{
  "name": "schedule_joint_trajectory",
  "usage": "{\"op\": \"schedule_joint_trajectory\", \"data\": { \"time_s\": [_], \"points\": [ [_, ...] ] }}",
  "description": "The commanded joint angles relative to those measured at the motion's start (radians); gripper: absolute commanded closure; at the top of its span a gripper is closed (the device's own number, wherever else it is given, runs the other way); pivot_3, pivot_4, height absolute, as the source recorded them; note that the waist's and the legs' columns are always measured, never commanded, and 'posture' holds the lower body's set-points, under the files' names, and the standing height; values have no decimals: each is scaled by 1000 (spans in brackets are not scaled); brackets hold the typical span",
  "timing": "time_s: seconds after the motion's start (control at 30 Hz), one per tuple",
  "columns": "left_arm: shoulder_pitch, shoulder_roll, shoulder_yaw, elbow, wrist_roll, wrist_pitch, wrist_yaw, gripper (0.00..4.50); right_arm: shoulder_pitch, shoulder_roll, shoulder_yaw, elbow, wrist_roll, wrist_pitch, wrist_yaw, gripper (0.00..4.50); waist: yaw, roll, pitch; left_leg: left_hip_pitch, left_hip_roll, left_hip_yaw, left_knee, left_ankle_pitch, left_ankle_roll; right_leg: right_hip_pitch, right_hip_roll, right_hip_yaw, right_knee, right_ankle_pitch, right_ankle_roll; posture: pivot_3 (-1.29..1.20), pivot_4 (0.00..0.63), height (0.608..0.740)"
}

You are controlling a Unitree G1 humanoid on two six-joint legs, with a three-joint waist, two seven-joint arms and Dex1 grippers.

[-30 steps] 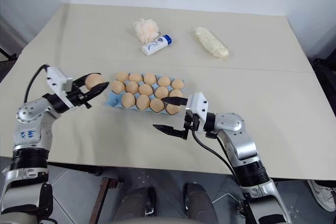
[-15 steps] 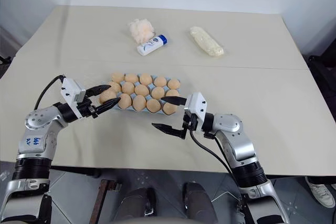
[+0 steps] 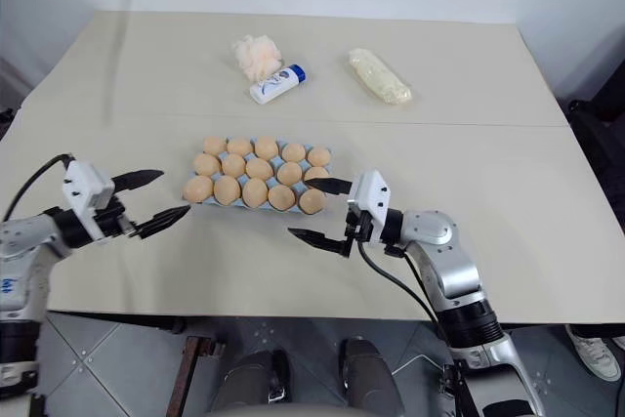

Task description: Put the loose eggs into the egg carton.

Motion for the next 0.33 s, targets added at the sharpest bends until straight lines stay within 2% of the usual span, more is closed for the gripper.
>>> {"op": "schedule_joint_trajectory", "data": {
  "time_s": [0.03,0.23,0.33],
  "points": [
    [46,38,74,6,-11,-28,-27,11,3,-26,-45,-9,15,-5,-2,0,0,0,0,0,0,0,0,0,0,0,0,0,0,0,0,0,150,740],
    [22,12,56,101,61,-104,52,11,11,-39,-66,8,3,-10,-17,0,2,0,0,0,0,-1,-1,0,0,0,-1,-2,0,-1,-2,0,150,740],
    [31,-19,46,80,42,-119,38,11,14,-47,-85,15,3,-10,-36,0,1,0,0,0,0,-1,-1,0,0,0,-2,-2,-1,-1,-2,0,150,740]
  ]
}}
